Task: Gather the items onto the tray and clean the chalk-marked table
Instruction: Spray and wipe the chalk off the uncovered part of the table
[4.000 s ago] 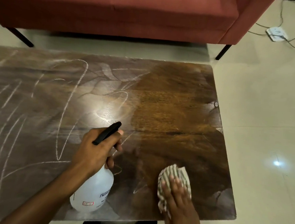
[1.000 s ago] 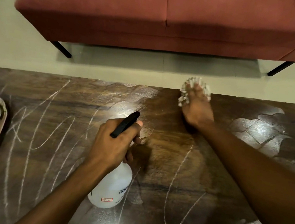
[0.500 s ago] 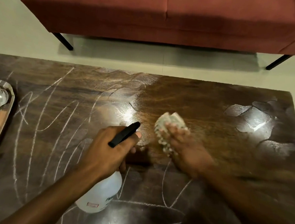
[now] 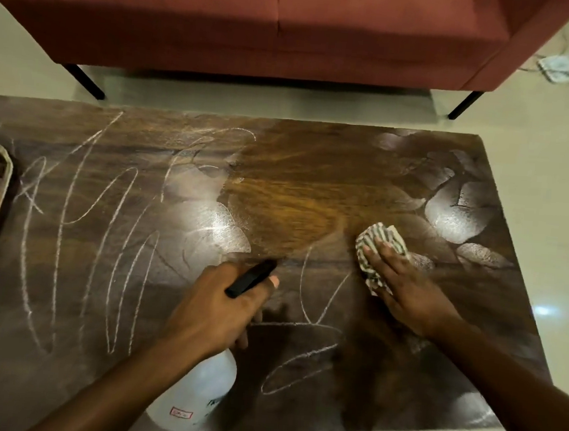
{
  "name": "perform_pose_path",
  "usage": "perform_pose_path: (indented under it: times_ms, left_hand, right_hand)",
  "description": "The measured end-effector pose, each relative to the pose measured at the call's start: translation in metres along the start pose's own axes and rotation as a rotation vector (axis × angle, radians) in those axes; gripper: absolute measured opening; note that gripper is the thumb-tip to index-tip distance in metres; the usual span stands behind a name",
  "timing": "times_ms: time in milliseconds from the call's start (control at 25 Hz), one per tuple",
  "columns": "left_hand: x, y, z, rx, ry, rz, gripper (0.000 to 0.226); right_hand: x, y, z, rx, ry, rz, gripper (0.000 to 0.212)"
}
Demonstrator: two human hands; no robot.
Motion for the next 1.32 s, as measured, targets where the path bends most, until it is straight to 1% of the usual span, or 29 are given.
perform_pose_path:
  times_ms: [80, 120, 160, 320, 440, 600, 680, 880, 1040, 1120, 1160, 1240, 1280, 1320]
  left_hand:
    - [0.011, 0.013, -0.004, 0.020, -0.048, -0.014, 0.036]
    - [0.016, 0.019, -0.006, 0.013, -0.073, -0.020, 0.036]
    - [0.021, 0.025, -0.007, 0.003, -0.085, -0.025, 0.035]
    - [0.033, 0.044, -0.013, -0.019, -0.090, -0.017, 0.044]
    - [0.041, 0.055, -0.021, -0.053, -0.061, -0.013, 0.047]
    - [0.055, 0.063, -0.028, -0.048, 0.000, -0.024, 0.033]
    - [0.066, 0.067, -0.031, -0.040, 0.033, -0.017, 0.031]
    - [0.090, 0.090, -0.033, -0.053, 0.059, 0.065, 0.040]
    - [0.104, 0.114, -0.035, 0.030, 0.038, 0.041, 0.033]
    - [0.111, 0.126, -0.035, 0.079, -0.009, 0.013, 0.042]
    - [0.114, 0.129, -0.037, 0.085, -0.024, 0.017, 0.048]
    - [0.122, 0.133, -0.040, 0.083, -0.023, 0.037, 0.049]
    - [0.126, 0.133, -0.042, 0.072, -0.025, 0.052, 0.049]
    - [0.129, 0.133, -0.043, 0.057, -0.032, 0.064, 0.051]
  right_hand:
    - [-0.012, 0.028, -0.002, -0.136, -0.130, -0.224, 0.070]
    - [-0.014, 0.035, -0.004, -0.201, -0.182, -0.297, 0.069]
    - [-0.013, 0.036, -0.006, -0.230, -0.212, -0.339, 0.069]
    - [0.000, 0.029, -0.006, -0.204, -0.264, -0.402, 0.068]
    - [-0.003, 0.030, -0.009, -0.194, -0.257, -0.381, 0.070]
    - [-0.007, 0.030, -0.014, -0.179, -0.232, -0.371, 0.071]
    - [-0.010, 0.030, -0.015, -0.174, -0.223, -0.360, 0.071]
    - [-0.013, 0.033, -0.018, -0.140, -0.209, -0.342, 0.072]
    - [-0.010, 0.039, -0.025, -0.138, -0.195, -0.327, 0.072]
    - [-0.001, 0.044, -0.031, -0.146, -0.189, -0.313, 0.072]
    - [0.009, 0.049, -0.035, -0.152, -0.174, -0.296, 0.072]
    - [0.041, 0.064, -0.051, -0.150, -0.126, -0.205, 0.072]
    - [0.063, 0.075, -0.065, -0.121, -0.098, -0.122, 0.072]
    - [0.090, 0.089, -0.080, -0.069, -0.065, -0.001, 0.070]
Point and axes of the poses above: each hand's wrist, its own y-axis away from the middle knuckle, its own z-axis out of the back of the hand, x = y × z, the point moved 3 cm from there along -y, towards the middle knuckle, and after that the axes turned 12 degrees about z, right-handed, at the moved point
